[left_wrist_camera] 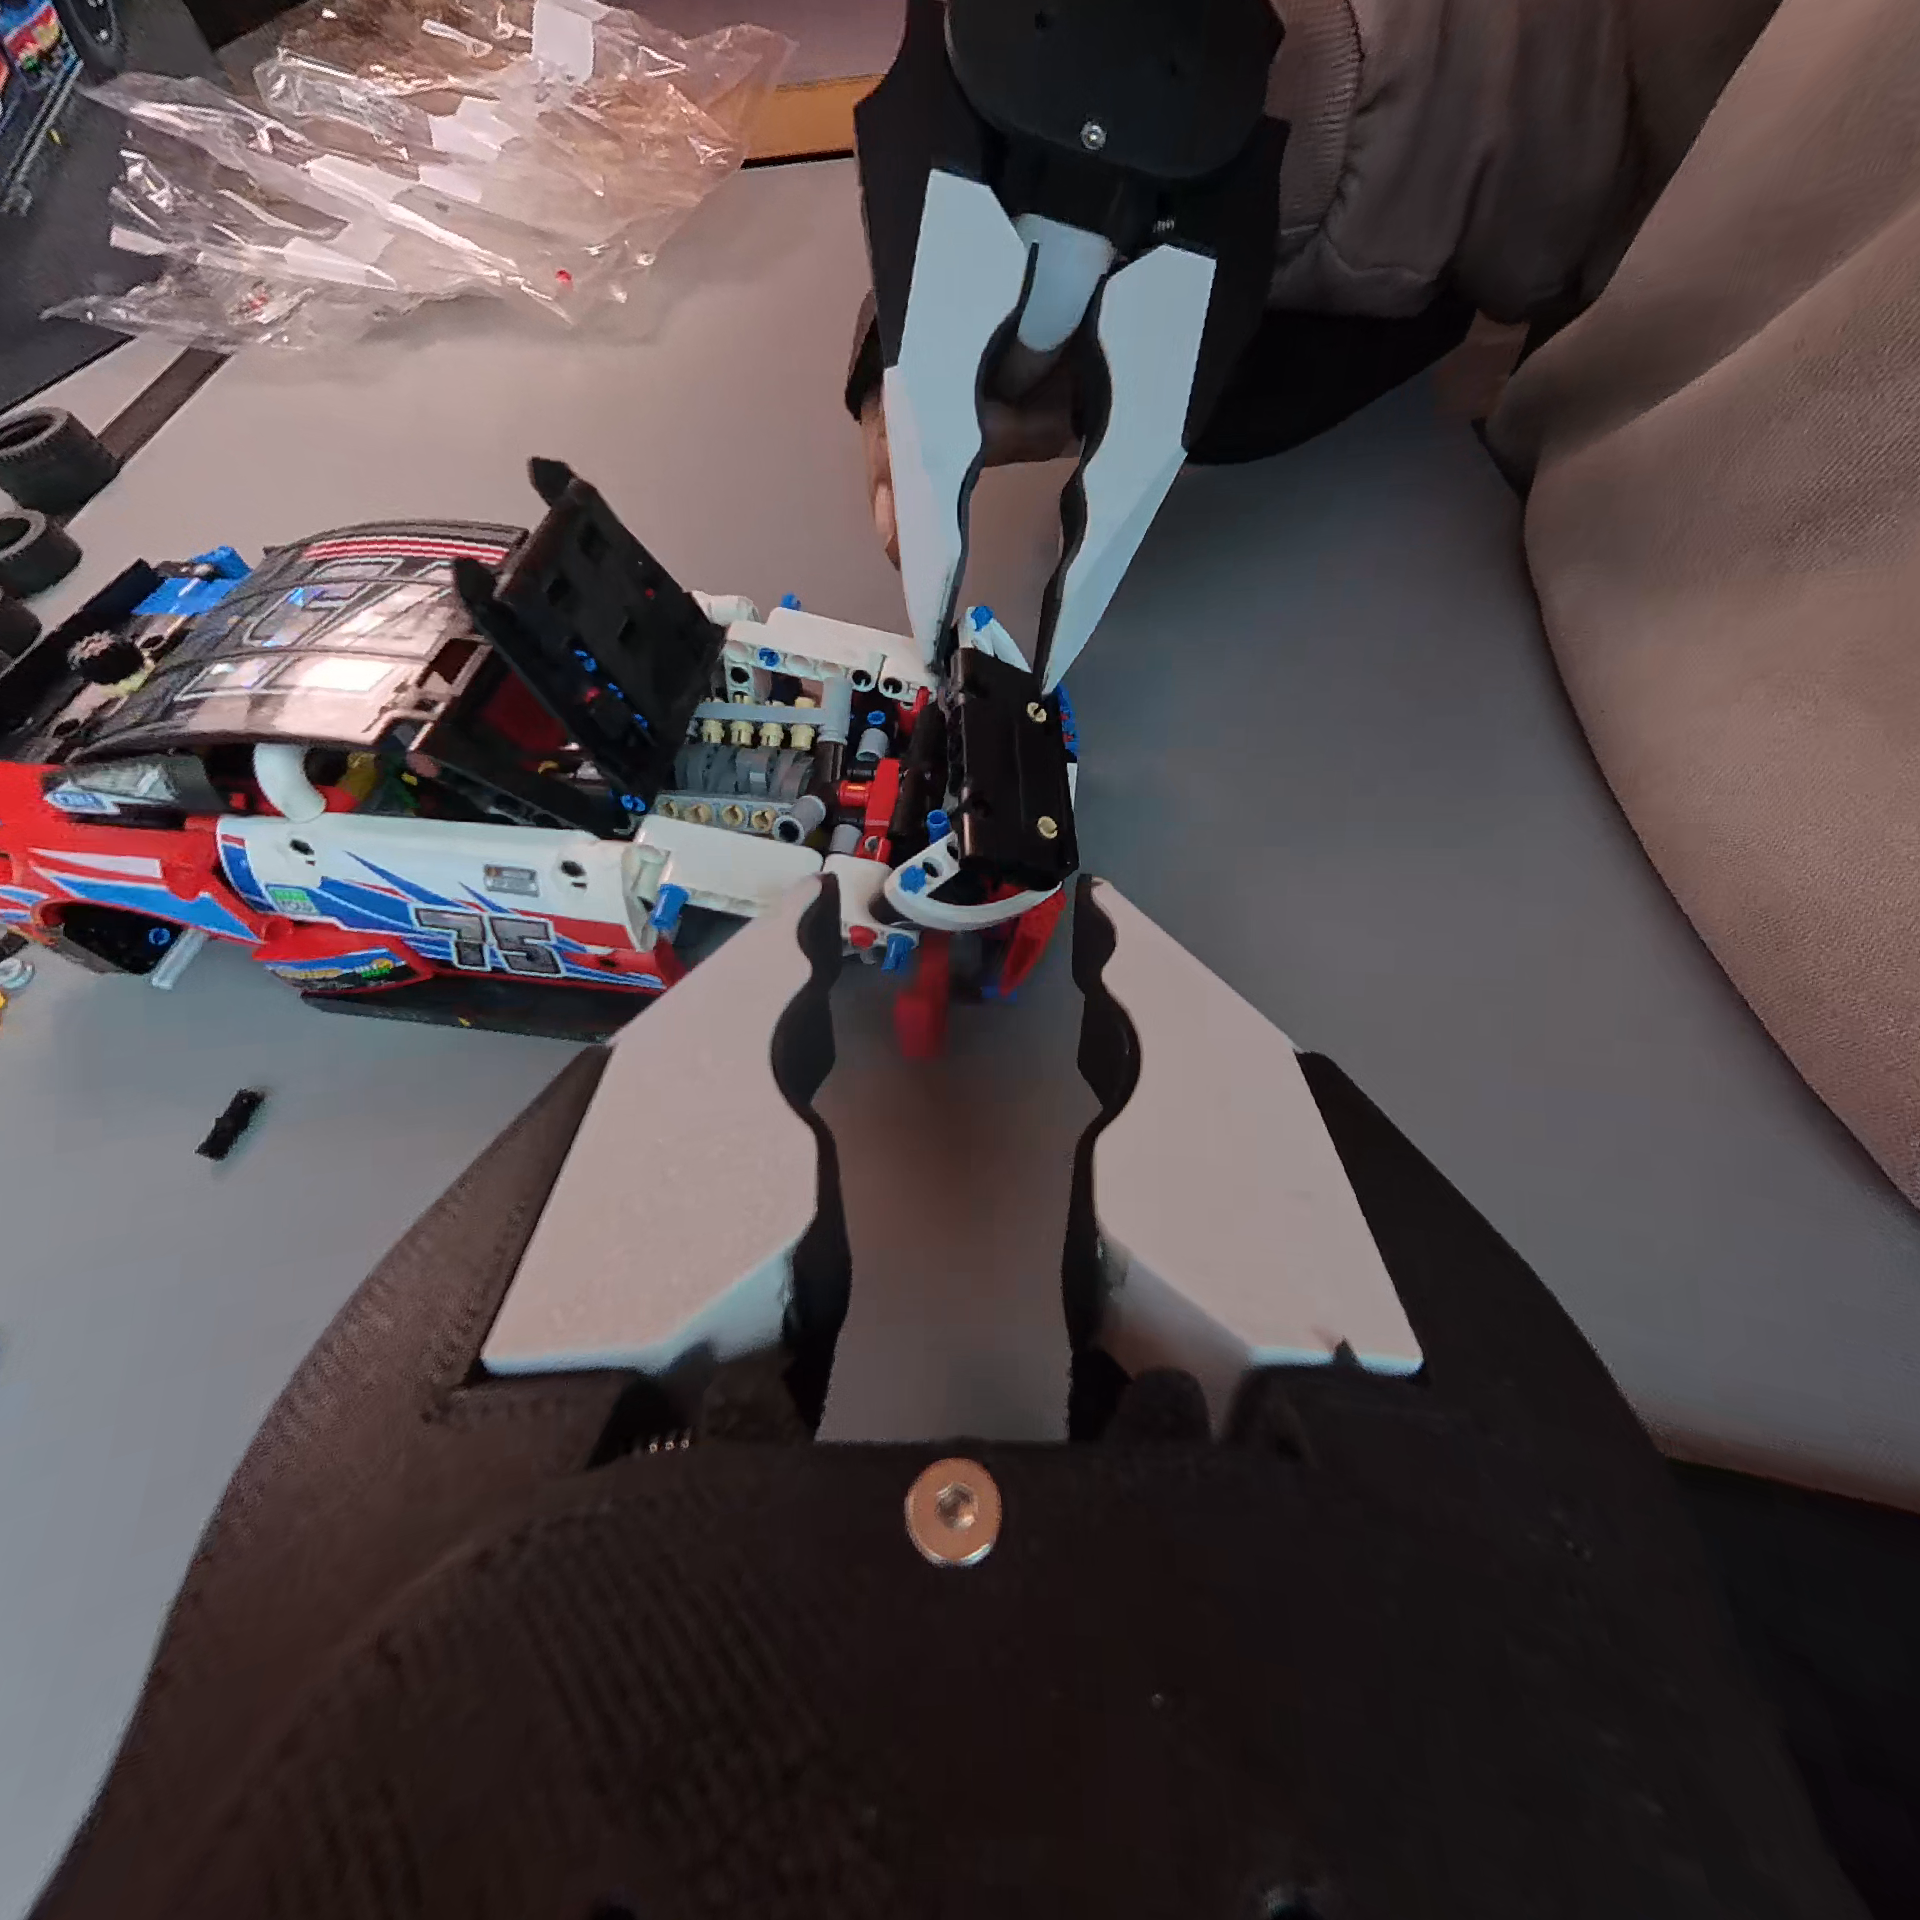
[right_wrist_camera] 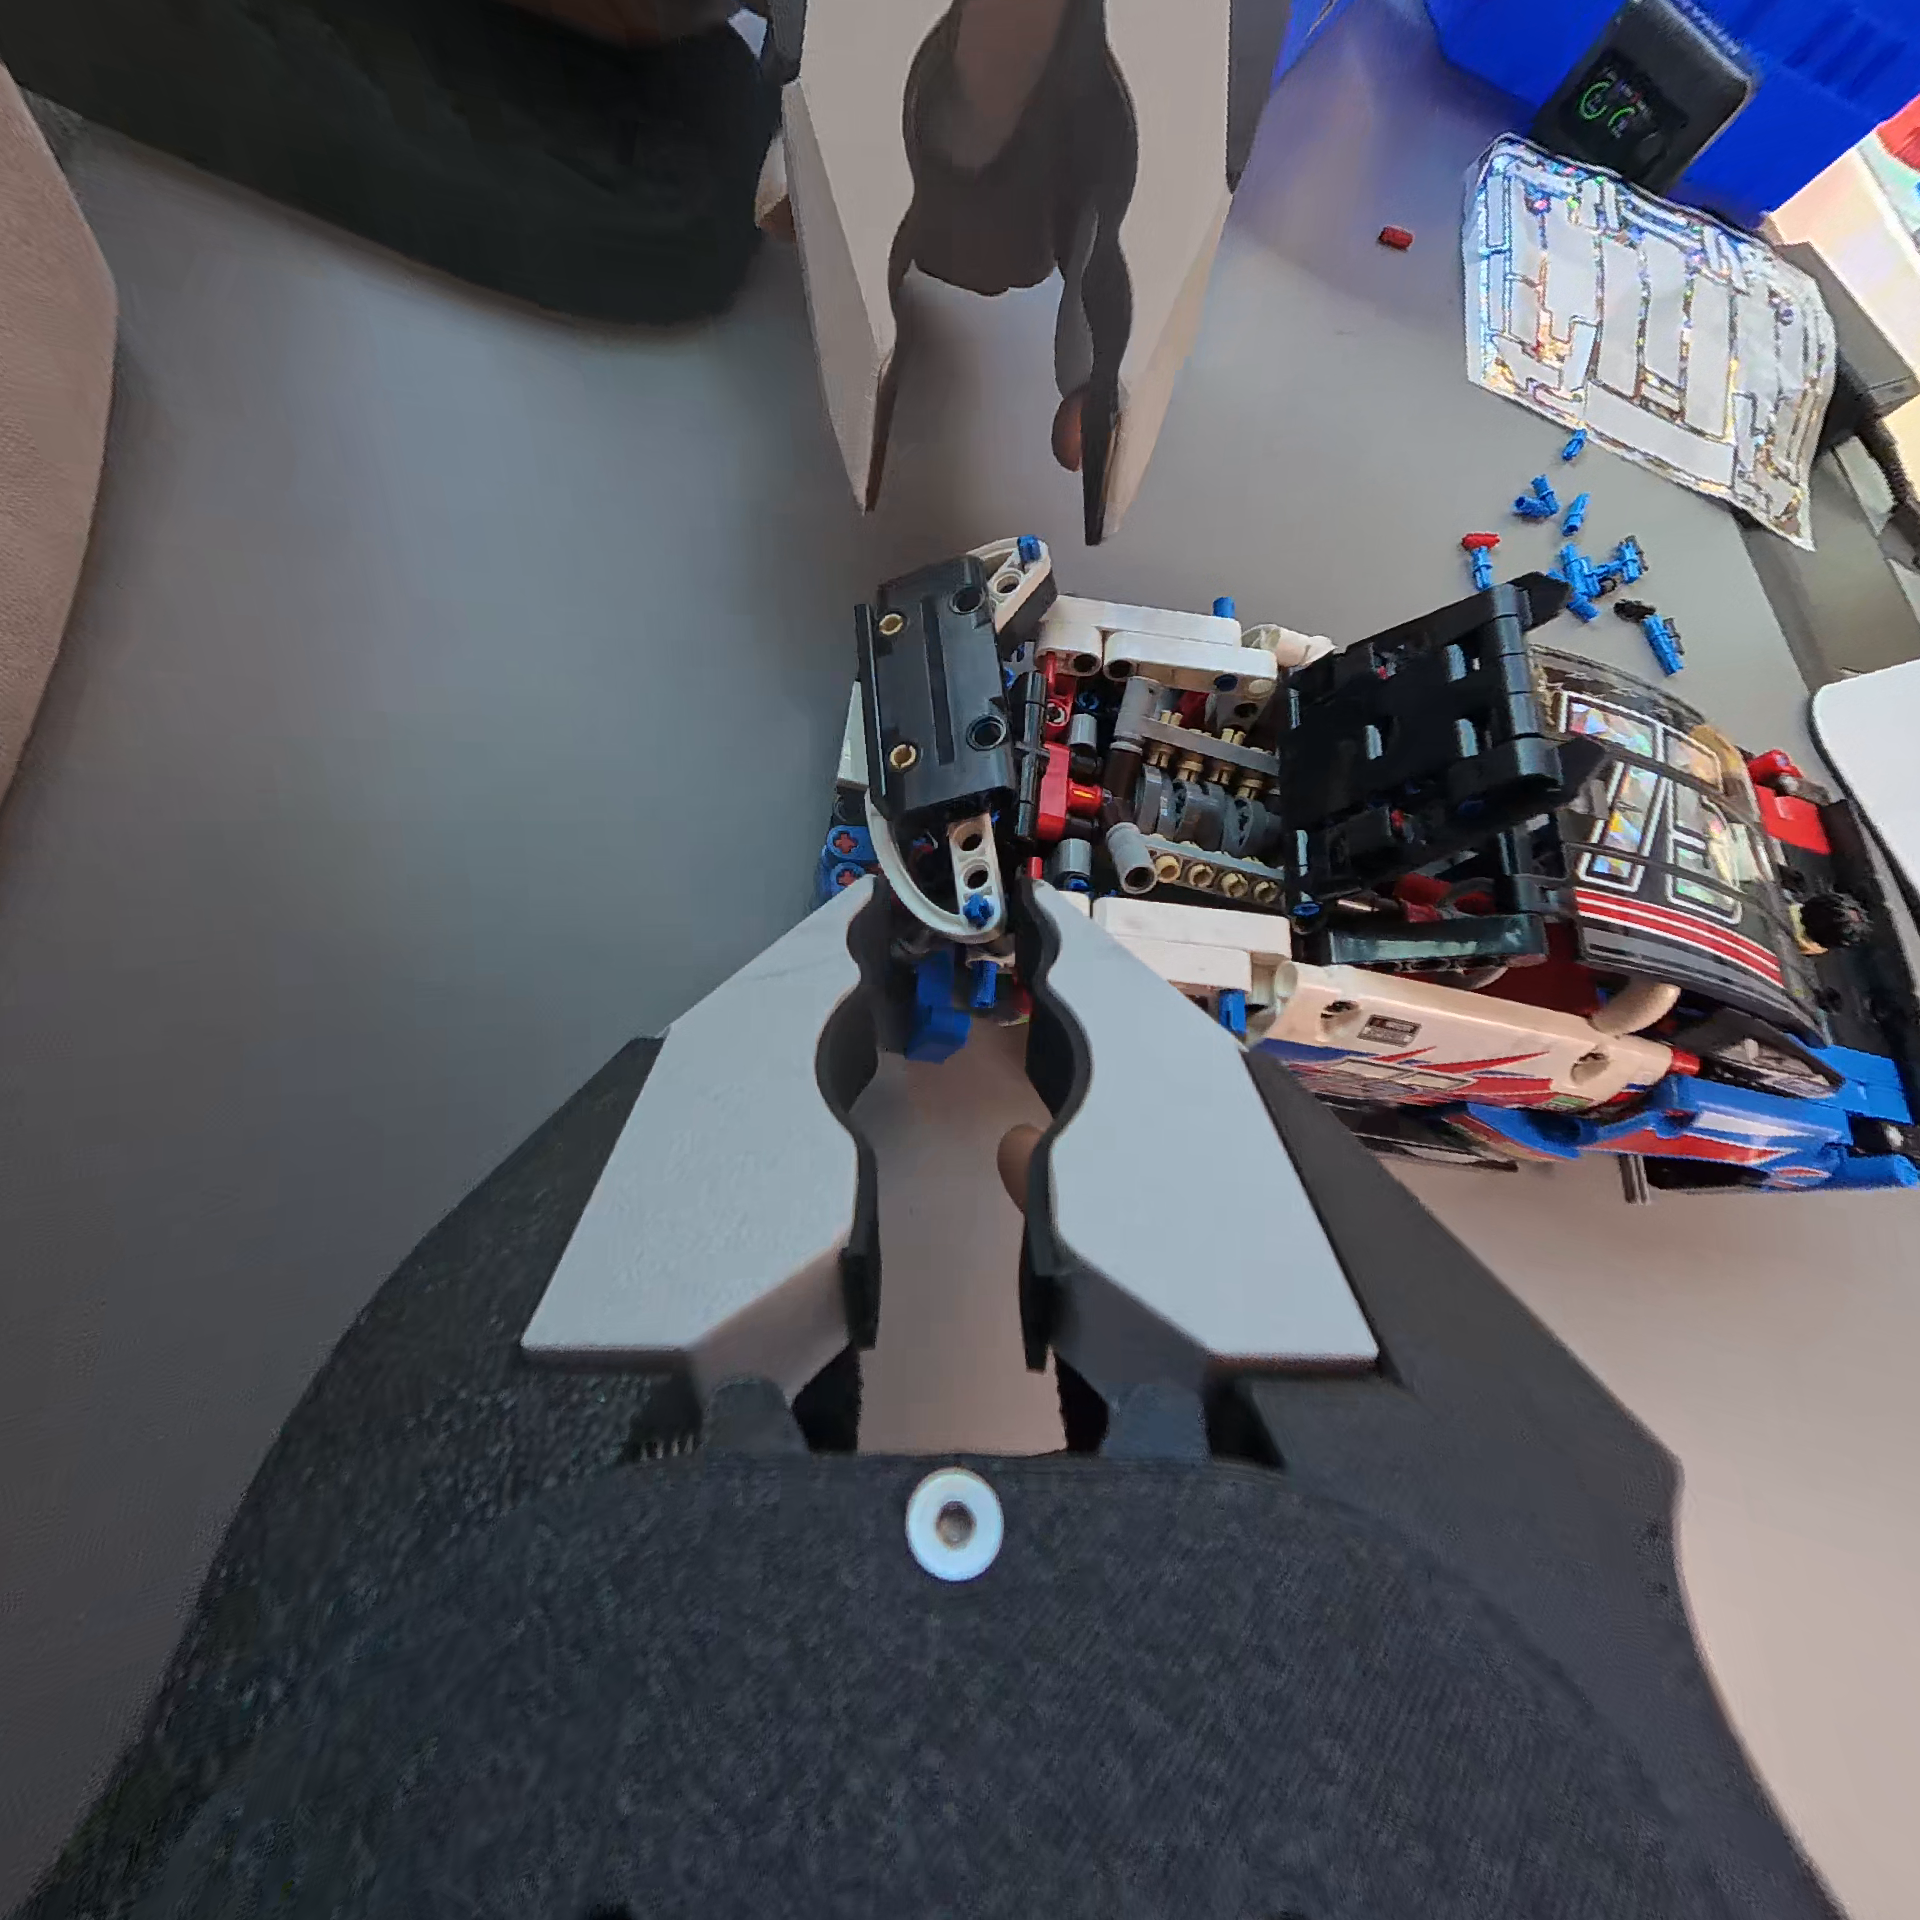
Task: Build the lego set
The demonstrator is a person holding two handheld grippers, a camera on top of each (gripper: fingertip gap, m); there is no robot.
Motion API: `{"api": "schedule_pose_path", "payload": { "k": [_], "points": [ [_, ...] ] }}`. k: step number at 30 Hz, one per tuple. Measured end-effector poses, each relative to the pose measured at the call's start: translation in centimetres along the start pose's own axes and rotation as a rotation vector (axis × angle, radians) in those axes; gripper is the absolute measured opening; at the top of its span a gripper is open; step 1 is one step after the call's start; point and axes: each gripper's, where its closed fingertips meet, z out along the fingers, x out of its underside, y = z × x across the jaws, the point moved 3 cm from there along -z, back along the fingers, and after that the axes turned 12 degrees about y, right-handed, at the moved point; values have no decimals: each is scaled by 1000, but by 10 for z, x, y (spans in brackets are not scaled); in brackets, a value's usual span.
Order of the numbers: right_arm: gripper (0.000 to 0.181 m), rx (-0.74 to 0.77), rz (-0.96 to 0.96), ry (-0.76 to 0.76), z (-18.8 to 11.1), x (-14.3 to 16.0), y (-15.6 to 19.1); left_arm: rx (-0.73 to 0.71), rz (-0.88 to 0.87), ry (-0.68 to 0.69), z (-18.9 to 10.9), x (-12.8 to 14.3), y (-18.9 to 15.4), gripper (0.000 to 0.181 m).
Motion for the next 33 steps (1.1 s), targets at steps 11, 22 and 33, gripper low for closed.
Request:
{"api": "schedule_pose_path", "payload": {
  "k": [11,22,33],
  "points": [
    [17,-221,210,-118,-6,2,-4,27,9,14,8,4,2,0],
    [15,-263,355,-191,-8,-8,-2,59,-31,-9,0,5,-2,30],
    [14,-236,466,-436,-55,-39,-46,46,-91,-90,10,-20,5,49]
  ]
}}
